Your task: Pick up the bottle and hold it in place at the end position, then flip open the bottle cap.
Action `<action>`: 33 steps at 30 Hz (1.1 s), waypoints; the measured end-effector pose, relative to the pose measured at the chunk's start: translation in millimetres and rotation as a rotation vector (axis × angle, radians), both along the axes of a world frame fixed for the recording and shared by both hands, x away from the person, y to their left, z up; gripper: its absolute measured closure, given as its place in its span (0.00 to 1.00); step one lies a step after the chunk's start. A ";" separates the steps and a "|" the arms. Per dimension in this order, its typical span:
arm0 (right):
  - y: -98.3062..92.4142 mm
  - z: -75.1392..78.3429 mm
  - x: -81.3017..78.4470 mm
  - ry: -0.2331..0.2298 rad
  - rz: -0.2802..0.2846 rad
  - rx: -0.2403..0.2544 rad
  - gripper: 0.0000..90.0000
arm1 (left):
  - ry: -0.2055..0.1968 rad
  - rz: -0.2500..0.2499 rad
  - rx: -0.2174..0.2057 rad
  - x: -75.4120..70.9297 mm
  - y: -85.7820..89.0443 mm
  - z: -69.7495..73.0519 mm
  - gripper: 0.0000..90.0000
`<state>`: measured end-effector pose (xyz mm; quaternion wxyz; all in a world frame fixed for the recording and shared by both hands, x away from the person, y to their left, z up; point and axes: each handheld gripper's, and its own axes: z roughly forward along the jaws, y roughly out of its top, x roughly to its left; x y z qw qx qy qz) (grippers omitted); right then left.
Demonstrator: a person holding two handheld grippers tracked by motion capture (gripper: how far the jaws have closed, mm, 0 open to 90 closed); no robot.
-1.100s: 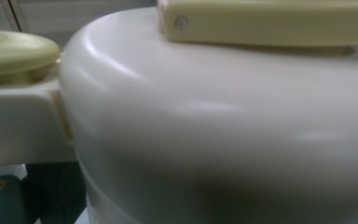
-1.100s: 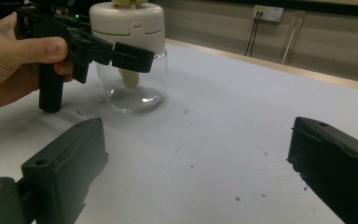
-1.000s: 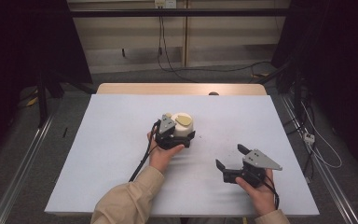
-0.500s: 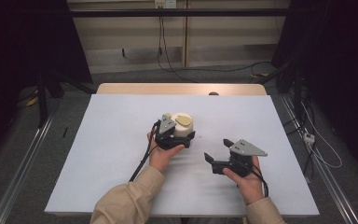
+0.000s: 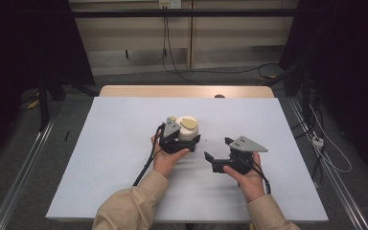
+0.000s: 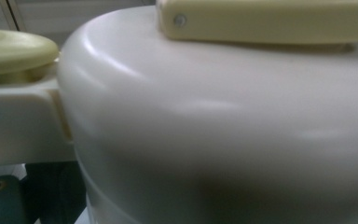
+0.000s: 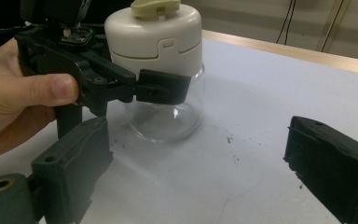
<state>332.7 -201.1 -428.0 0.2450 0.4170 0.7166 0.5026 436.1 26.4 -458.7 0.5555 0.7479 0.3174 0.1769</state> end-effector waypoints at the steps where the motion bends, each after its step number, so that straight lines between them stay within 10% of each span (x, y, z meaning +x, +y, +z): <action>1: 0.8 0.4 0.8 0.001 -0.002 0.004 0.07 | 0.000 -0.006 0.000 0.3 0.5 0.0 0.05; 21: 10.3 6.8 18.8 0.011 -0.016 -0.013 0.11 | -0.006 -0.010 0.009 -0.4 0.4 0.6 0.05; 33: 16.0 17.4 24.5 0.026 0.011 -0.026 0.47 | -0.013 -0.010 0.005 -0.5 -0.1 -0.1 0.05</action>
